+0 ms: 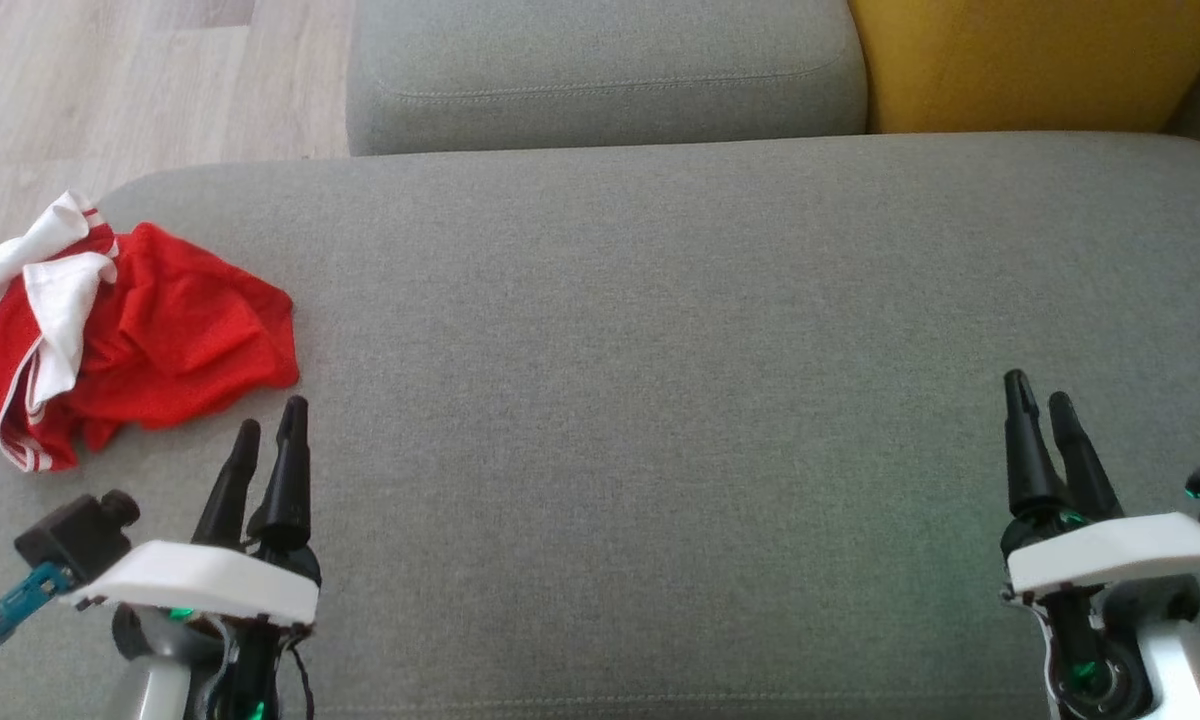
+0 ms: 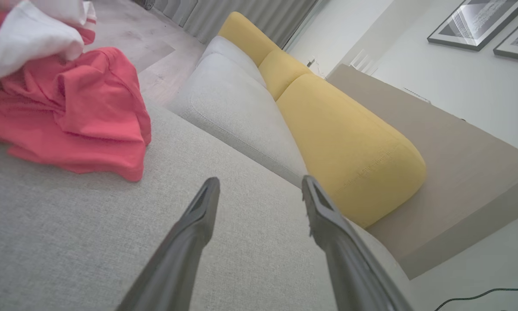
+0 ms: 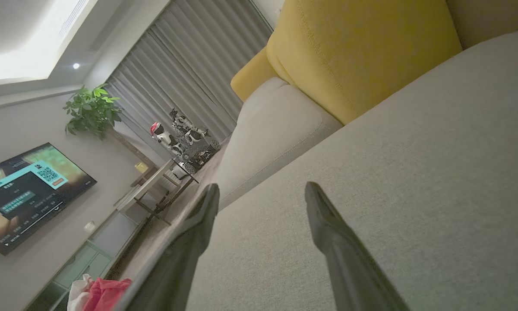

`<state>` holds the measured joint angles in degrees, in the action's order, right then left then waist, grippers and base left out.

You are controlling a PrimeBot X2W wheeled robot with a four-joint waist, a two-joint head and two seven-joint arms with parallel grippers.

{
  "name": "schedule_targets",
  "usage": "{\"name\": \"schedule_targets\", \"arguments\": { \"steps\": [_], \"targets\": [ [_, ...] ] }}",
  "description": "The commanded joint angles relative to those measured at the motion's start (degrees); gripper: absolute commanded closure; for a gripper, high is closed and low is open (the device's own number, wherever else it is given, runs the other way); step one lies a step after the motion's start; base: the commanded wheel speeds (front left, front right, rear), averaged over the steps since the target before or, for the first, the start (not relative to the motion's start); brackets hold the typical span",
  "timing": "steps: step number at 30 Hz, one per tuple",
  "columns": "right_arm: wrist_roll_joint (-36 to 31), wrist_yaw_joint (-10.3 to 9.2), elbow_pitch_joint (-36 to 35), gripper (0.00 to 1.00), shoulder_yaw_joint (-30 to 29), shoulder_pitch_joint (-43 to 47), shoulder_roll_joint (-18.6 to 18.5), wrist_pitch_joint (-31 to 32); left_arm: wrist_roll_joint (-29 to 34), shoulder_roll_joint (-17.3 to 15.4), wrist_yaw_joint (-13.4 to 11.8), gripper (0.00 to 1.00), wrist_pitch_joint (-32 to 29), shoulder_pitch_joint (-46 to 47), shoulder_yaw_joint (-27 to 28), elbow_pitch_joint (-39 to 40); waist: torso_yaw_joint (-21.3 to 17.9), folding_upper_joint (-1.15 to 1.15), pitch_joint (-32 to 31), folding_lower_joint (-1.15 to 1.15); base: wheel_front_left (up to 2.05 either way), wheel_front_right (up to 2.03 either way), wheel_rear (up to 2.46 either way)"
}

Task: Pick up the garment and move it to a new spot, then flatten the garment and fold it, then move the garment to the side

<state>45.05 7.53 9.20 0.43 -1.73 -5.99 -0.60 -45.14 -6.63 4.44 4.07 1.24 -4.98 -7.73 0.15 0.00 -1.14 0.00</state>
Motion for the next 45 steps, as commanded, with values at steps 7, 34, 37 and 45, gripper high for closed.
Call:
{"name": "schedule_targets", "arguments": {
  "steps": [7, 34, 37, 45],
  "targets": [
    [-6.94, -0.02, -2.30, 0.00, 1.57, -1.62, -1.05, -0.83, 7.27, -2.37, -1.31, 0.00, 1.88, 2.13, -0.54, 1.50, 0.04, 0.00, -0.23, 0.00, 0.00, 0.00, 0.00],
    [-25.47, -0.03, -2.90, 0.00, 3.91, -0.28, -0.47, -2.44, 23.78, -4.53, -4.48, 0.00, 6.34, 0.82, -3.50, -0.65, -0.39, 0.00, -0.89, 0.00, 0.00, 0.00, 0.00],
    [-27.47, -0.03, -2.96, 0.00, 4.02, -0.10, -0.38, -2.57, 25.05, -4.68, -4.34, 0.00, 6.64, 0.96, -3.78, -1.25, -0.34, 0.00, -0.95, 0.00, 0.00, 0.00, 0.00],
    [-32.29, -0.04, -3.44, 0.00, 4.88, 0.22, -0.30, -3.03, 28.60, -5.02, -4.72, 0.00, 6.65, 1.08, -4.27, -2.13, -0.31, 0.00, -1.13, 0.00, 0.00, 0.00, 0.00]
  ]
}}
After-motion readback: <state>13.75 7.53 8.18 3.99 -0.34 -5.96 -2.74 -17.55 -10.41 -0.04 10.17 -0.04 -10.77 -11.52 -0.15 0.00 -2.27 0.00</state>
